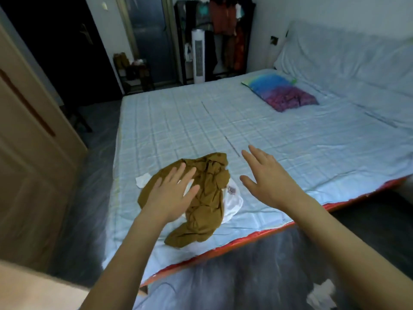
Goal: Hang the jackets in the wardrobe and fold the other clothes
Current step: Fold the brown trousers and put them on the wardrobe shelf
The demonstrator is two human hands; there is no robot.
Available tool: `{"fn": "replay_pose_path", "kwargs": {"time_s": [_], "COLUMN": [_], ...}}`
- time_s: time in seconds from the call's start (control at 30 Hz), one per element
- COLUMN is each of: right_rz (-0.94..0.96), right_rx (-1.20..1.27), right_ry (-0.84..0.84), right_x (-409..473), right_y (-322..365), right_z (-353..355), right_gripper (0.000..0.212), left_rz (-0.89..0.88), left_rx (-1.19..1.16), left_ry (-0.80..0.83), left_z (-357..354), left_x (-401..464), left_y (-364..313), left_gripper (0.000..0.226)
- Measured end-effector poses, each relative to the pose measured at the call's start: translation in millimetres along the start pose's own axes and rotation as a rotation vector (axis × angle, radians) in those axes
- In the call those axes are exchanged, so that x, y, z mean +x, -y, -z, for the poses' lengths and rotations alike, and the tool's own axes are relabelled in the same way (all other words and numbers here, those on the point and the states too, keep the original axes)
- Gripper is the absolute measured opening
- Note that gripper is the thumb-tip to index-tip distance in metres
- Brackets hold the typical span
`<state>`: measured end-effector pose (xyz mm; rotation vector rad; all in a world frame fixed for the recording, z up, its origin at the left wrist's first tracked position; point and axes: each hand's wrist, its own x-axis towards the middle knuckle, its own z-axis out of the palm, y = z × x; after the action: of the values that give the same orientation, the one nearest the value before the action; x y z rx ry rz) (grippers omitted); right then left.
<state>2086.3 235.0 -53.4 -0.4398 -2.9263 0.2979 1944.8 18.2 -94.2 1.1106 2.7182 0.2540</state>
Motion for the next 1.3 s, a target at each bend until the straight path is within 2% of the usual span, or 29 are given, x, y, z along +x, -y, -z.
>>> {"fn": "replay_pose_path", "kwargs": {"time_s": [0.13, 0.27, 0.43, 0.83, 1.1, 1.3], "right_rz": [-0.028, -0.036, -0.064, -0.014, 0.010, 0.047], "right_rx": [0.030, 0.122, 0.194, 0.195, 0.111, 0.081], "right_ry": [0.037, 0.040, 0.077, 0.249, 0.365, 0.471], "right_x": [19.9, 37.9, 70.0, 211.3, 303.8, 336.7], "right_y": [-56.7, -87.0, -116.8, -143.8, -166.5, -181.4], "right_z": [2.9, 0.0, -24.8, -77.1, -117.8, -160.0], "right_gripper": [0.067, 0.066, 0.065, 0.064, 0.064, 0.063], "left_rz": [-0.005, -0.011, -0.016, 0.127, 0.057, 0.021], "left_rx": [0.087, 0.032, 0.059, -0.054, -0.105, -0.104], "left_ry": [0.044, 0.029, 0.076, 0.193, 0.280, 0.388], "left_z": [-1.7, -12.6, -18.3, -34.8, -59.7, -105.6], "left_x": [51.4, 91.3, 121.8, 243.0, 356.4, 400.5], "left_y": [-20.0, -42.9, -52.7, 2.7, 23.7, 33.4], "left_gripper": [0.075, 0.060, 0.057, 0.058, 0.058, 0.060]}}
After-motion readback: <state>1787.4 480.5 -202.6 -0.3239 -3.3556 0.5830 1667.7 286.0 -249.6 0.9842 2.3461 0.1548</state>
